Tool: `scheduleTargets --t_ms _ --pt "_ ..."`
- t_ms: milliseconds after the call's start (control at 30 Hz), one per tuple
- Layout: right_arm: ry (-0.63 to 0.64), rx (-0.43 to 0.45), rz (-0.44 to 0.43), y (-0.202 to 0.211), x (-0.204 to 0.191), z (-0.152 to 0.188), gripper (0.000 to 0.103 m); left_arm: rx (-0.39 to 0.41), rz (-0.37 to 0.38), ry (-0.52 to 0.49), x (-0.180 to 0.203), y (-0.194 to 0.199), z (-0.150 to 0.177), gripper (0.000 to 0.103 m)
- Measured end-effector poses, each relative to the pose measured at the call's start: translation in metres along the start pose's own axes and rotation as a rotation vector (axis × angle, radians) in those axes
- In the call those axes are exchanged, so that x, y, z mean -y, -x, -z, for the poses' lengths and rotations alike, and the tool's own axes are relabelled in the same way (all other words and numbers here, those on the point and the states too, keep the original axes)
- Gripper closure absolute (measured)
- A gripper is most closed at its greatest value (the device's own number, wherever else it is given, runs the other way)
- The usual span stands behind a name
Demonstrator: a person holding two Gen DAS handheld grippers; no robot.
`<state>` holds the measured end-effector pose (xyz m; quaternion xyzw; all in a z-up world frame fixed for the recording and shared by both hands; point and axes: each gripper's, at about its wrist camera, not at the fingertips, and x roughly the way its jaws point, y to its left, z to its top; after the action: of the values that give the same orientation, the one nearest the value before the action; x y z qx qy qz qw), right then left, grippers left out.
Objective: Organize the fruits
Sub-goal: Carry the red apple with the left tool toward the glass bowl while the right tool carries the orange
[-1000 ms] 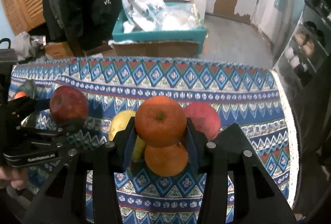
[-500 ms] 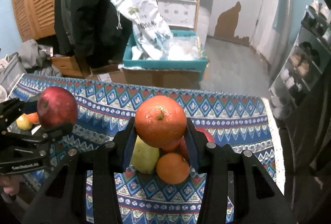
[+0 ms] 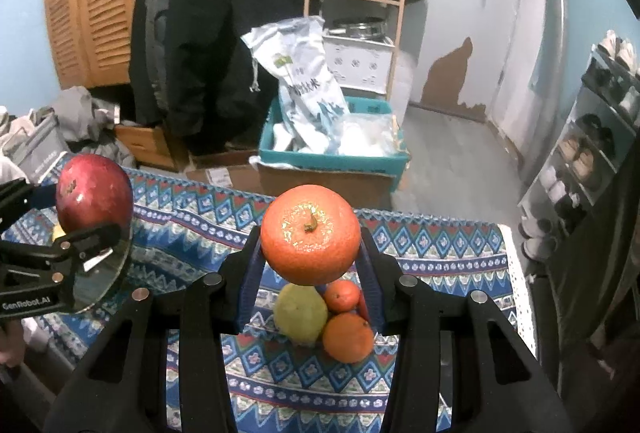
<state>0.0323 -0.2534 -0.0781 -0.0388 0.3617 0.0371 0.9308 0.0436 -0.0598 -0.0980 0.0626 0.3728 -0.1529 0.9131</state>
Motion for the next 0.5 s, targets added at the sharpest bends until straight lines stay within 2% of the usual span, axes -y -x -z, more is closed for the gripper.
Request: scheduleTargets --t_ms 500 --pt "0.044 0.061 -0.039 0.029 -0.031 -0.016 0.059 0.066 -0.031 0.037 -0.028 0.037 0.003 0.028"
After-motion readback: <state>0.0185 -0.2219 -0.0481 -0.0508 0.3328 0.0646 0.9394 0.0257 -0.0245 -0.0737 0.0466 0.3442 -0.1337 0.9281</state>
